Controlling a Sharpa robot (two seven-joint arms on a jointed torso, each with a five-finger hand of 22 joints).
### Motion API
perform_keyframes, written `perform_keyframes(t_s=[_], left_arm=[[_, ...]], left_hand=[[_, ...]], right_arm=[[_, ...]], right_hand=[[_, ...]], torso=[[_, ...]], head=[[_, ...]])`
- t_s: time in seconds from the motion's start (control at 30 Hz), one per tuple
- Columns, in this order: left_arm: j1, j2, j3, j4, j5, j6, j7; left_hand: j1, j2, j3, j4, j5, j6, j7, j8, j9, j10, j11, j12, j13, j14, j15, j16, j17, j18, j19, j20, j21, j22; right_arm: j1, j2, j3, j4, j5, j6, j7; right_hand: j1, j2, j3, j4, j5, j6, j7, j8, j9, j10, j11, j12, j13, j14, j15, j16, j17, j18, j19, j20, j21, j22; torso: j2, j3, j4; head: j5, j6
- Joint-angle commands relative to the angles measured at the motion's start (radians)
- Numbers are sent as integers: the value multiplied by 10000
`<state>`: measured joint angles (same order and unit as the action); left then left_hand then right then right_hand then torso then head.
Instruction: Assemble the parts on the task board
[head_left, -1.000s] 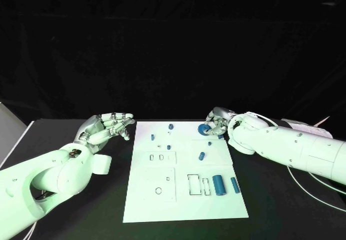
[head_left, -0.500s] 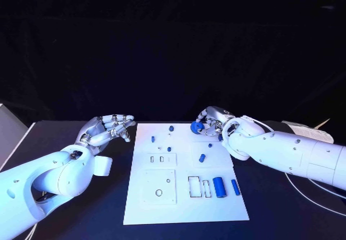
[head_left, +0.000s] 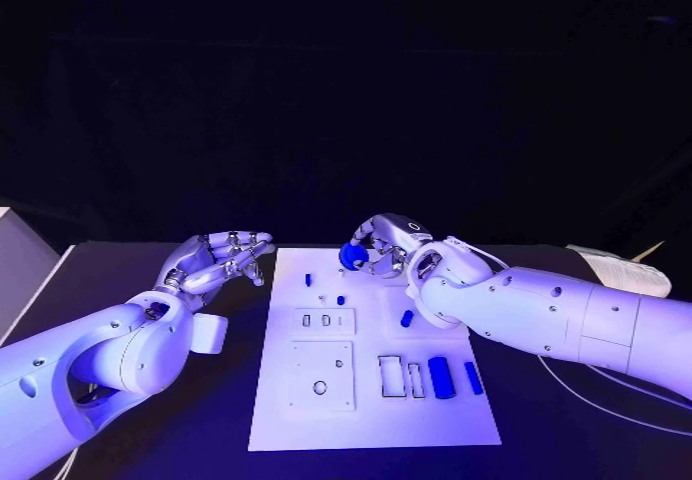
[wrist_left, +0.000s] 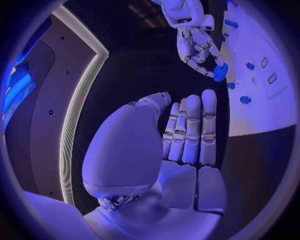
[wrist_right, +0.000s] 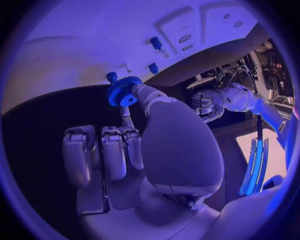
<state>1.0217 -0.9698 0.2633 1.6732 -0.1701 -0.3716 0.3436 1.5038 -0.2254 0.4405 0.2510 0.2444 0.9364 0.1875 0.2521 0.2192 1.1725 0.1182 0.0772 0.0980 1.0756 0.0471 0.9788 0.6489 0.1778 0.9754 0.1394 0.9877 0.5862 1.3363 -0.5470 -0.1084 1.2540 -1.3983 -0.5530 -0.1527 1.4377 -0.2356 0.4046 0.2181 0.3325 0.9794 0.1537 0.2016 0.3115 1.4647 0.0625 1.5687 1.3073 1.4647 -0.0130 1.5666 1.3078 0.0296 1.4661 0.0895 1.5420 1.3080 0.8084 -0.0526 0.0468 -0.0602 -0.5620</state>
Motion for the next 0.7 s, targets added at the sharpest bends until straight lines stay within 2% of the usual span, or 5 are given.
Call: perform_keyframes(t_s=[0.03,0.23,0.43,0.7], left_arm=[[3,27,8,29,-26,130,46],[4,42,8,23,-26,131,44],[4,57,8,10,-26,133,43],[4,63,8,6,-26,132,40]], left_hand=[[-80,51,39,2,-32,-80,-2,41,9,-53,18,55,8,-53,2,44,-5,62,-70,28,22,9],[-80,51,39,2,-32,-80,-2,41,9,-53,18,55,8,-53,2,44,-5,62,-70,28,22,9],[-80,51,39,2,-32,-80,-2,41,9,-53,18,55,8,-53,2,44,-5,62,-70,28,22,9],[-80,51,39,2,-32,-80,-2,41,9,-53,18,55,8,-53,2,44,-5,62,-70,28,22,9]], right_arm=[[-52,196,-18,-199,-262,150,79],[-161,545,-50,-577,-230,421,11],[-226,767,-66,-843,-250,746,-97],[-285,886,-78,-969,-266,937,-145]], right_hand=[[-81,-1,40,3,-40,273,-164,169,122,1061,-55,21,2635,1061,-58,42,2630,-203,898,-57,23,2285],[-106,-12,47,-1,-69,259,-162,162,118,1061,-54,21,2635,1061,-57,42,2630,-202,896,-58,19,2281],[-160,-51,55,-15,-114,214,-151,140,108,1061,-46,21,2635,1061,-51,42,2630,-200,893,-57,13,2273],[-195,-67,56,-17,-137,192,-142,128,102,1061,-38,21,2635,1061,-47,42,2630,-197,888,-55,4,2263]], torso=[[26,-2,2],[32,-8,18],[24,17,3],[13,22,-7]], head=[[14,-7],[4,-40],[49,-83],[104,-103]])
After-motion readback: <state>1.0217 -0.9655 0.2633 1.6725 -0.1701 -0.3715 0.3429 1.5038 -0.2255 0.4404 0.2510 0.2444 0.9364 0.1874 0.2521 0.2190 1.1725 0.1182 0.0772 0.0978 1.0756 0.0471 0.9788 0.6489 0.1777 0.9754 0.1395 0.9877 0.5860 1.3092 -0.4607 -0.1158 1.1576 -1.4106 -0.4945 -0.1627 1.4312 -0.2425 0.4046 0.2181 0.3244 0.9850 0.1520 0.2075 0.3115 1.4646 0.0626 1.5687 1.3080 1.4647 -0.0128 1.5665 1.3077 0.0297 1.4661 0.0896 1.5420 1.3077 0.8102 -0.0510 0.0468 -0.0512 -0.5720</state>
